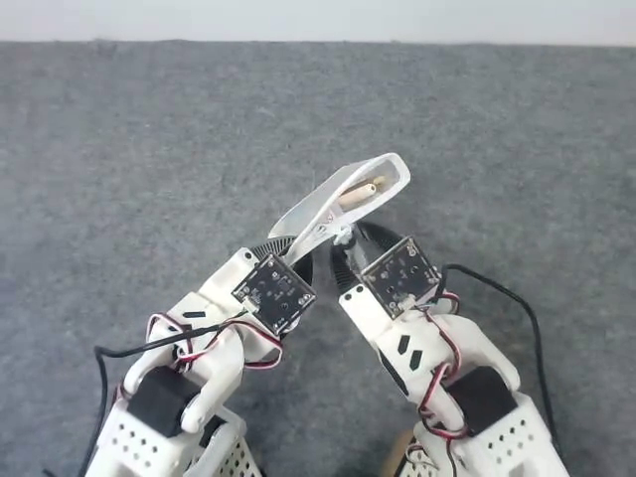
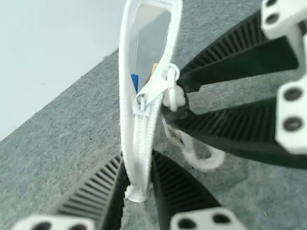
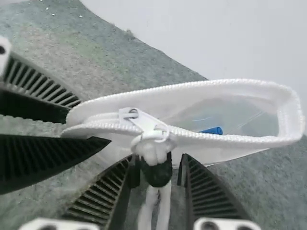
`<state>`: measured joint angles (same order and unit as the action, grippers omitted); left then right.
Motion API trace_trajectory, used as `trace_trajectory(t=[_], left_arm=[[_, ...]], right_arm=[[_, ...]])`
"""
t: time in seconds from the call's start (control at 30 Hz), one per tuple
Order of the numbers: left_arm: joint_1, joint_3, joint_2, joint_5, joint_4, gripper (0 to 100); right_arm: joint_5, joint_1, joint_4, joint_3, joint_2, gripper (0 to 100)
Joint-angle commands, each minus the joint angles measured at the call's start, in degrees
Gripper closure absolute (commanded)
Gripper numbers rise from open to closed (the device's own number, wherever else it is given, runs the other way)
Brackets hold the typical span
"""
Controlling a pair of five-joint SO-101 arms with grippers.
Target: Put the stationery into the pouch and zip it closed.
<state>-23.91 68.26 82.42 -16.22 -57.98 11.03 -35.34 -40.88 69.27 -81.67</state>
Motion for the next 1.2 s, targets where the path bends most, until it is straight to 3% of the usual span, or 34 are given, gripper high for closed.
trace_trajectory(t=[0.0, 0.3, 0.47, 0.53, 1.17], left_arm=[[1.05, 0.40, 0.26, 1.05, -0.09, 99], [1.05, 0.40, 0.26, 1.05, -0.09, 99], [1.05, 0.40, 0.26, 1.05, -0.09, 99], [1.05, 0.40, 0.26, 1.05, -0.09, 99], [1.05, 0.92, 0.26, 0.97, 0.09, 99]], right_arm=[[-0.18, 0.48, 2.59, -0.26, -0.22, 86.5], [0.00, -0.84, 2.59, -0.09, -0.22, 87.2], [0.00, -0.66, 5.32, 0.00, -0.22, 99.5], [0.00, -0.13, 5.67, 0.09, -0.40, 99.1], [-3.25, 17.27, 1.19, -8.53, -0.31, 99.3]])
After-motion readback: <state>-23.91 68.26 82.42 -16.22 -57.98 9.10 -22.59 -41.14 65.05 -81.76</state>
